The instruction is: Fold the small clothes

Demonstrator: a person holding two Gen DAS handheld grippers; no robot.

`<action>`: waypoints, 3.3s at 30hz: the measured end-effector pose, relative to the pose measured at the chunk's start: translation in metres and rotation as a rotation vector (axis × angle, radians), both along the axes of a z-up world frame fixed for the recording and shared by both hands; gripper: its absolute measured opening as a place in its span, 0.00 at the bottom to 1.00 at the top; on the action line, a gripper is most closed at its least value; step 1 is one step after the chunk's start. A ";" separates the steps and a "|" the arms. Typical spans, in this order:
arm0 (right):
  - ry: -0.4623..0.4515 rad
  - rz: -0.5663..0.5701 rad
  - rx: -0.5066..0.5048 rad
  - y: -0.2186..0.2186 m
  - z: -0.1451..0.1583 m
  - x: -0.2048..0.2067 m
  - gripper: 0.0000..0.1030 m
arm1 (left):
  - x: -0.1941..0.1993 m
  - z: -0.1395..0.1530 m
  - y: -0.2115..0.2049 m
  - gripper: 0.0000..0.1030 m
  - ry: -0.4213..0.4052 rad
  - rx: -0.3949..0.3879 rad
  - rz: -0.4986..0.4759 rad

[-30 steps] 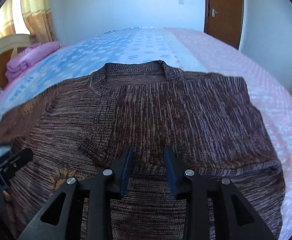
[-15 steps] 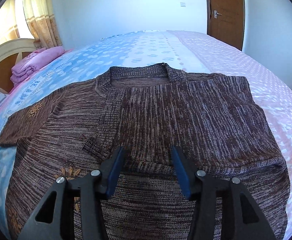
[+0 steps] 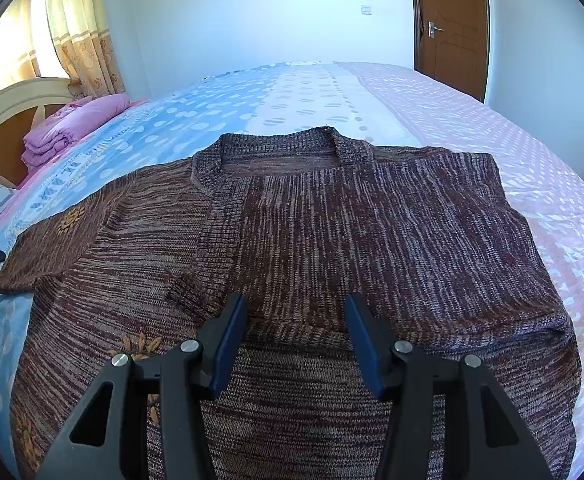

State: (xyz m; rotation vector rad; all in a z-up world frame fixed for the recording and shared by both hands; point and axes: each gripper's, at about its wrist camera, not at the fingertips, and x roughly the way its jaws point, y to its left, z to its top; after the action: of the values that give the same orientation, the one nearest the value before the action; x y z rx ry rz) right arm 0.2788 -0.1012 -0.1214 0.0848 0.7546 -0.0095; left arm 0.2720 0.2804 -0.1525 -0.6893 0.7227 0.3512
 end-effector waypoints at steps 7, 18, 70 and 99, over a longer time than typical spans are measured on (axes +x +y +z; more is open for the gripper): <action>-0.001 0.001 0.007 -0.001 0.000 0.000 0.51 | 0.004 0.006 -0.005 0.10 -0.016 0.056 -0.020; -0.006 0.002 0.027 -0.005 0.000 0.000 0.51 | 0.014 0.075 -0.189 0.10 -0.246 0.326 -0.546; 0.093 0.197 -0.003 0.082 0.007 0.093 0.13 | -0.030 -0.006 -0.168 0.94 -0.172 0.065 -0.510; -0.055 -0.048 0.138 -0.041 0.051 0.039 0.35 | -0.028 -0.006 -0.169 0.94 -0.171 0.075 -0.511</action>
State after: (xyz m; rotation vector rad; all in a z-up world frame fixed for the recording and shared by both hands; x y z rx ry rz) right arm 0.3177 -0.1425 -0.0700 0.2336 0.6972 -0.0005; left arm 0.2440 0.1114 -0.1588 -0.4363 0.6920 -0.1473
